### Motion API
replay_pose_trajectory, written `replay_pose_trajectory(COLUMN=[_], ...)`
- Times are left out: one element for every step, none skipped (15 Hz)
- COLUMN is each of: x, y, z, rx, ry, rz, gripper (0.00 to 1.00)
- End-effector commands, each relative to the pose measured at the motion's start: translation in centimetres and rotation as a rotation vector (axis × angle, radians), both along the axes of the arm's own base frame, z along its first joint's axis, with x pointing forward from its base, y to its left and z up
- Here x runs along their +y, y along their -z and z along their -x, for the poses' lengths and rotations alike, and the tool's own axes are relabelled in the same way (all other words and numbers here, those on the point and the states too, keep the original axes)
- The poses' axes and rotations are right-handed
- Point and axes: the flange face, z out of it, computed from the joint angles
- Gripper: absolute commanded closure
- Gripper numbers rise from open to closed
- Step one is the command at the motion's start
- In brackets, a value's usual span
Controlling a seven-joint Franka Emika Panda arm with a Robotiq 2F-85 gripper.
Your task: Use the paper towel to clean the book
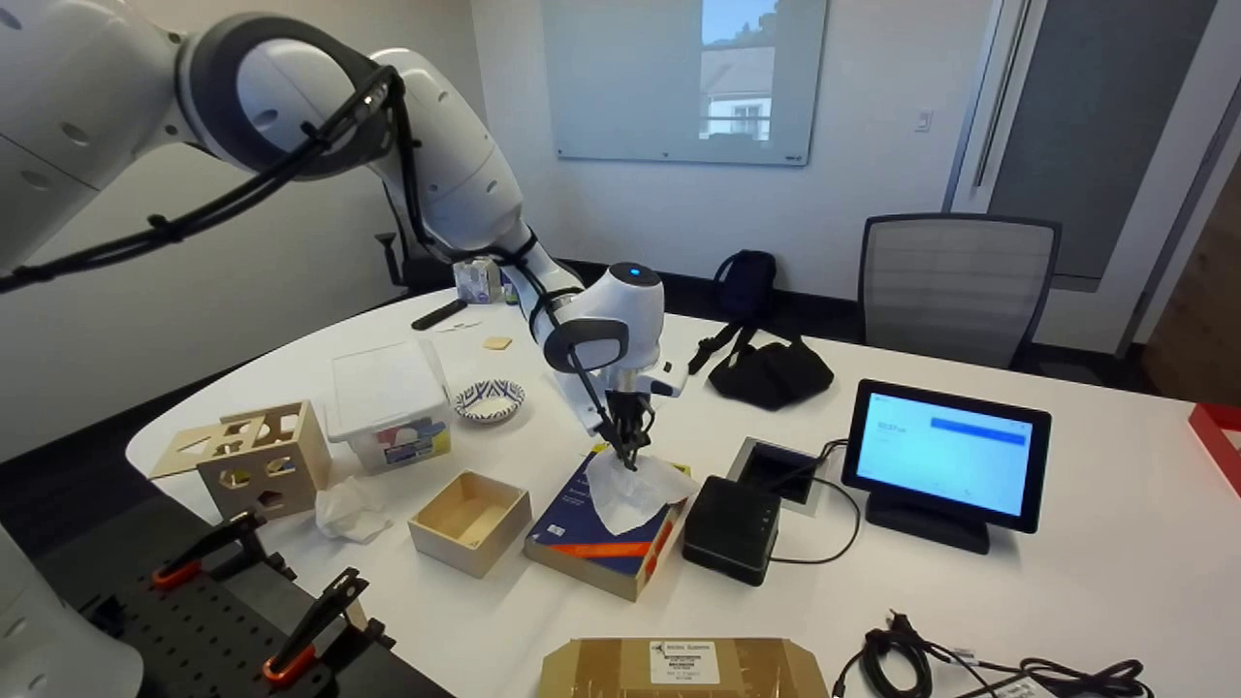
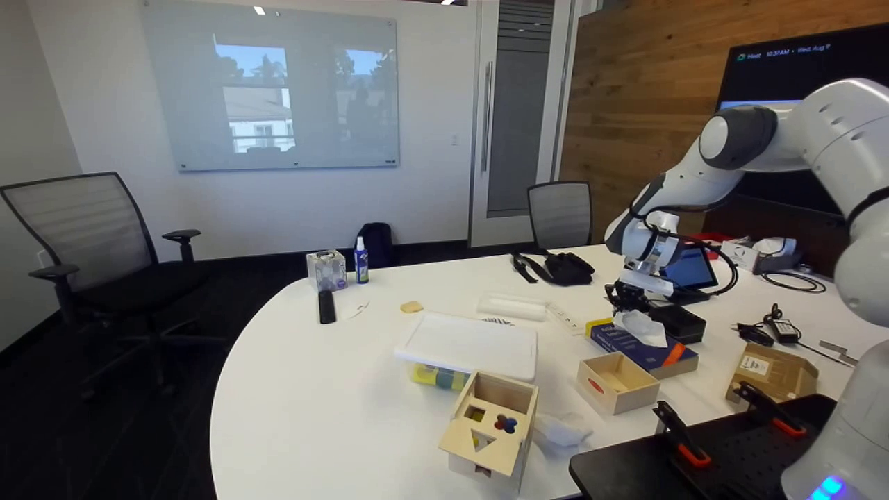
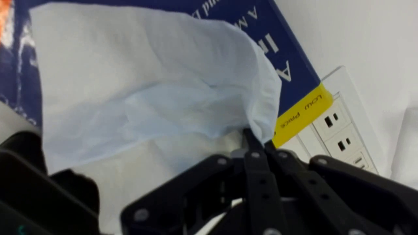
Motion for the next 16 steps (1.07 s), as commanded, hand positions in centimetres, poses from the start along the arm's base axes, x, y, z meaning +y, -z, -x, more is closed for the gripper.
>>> replay_pose_trajectory(x=[1.0, 1.3, 1.7, 2.1, 2.5, 2.7, 2.6, 2.5, 2.4, 2.3, 2.1, 1.8, 1.4, 1.0, 0.5, -0.2], y=[1.6, 2.0, 2.3, 2.6, 2.9, 2.9, 2.7, 2.3, 2.0, 1.7, 1.5, 1.3, 1.2, 1.2, 1.1, 1.1], z=[-0.8, -0.8, -1.0, -1.0, -1.1, -1.2, -1.3, -1.5, -1.7, -1.9, -2.1, -2.2, -2.2, -2.1, -1.9, -1.6], rx=[0.095, 0.108, 0.118, 0.130, 0.146, 0.142, 0.129, 0.099, 0.078, 0.049, 0.030, 0.011, -0.004, -0.017, -0.024, -0.027], ry=[-0.033, -0.050, -0.064, -0.074, -0.072, -0.075, -0.065, -0.065, -0.057, -0.051, -0.042, -0.027, -0.011, 0.007, 0.037, 0.079], rz=[-0.066, -0.087, -0.104, -0.118, -0.122, -0.126, -0.111, -0.101, -0.084, -0.065, -0.043, -0.017, 0.007, 0.031, 0.059, 0.104], gripper=[1.00, 1.00, 1.00, 1.00, 1.00, 1.00, 1.00, 1.00, 1.00, 1.00, 1.00, 1.00, 1.00, 1.00, 1.00, 1.00])
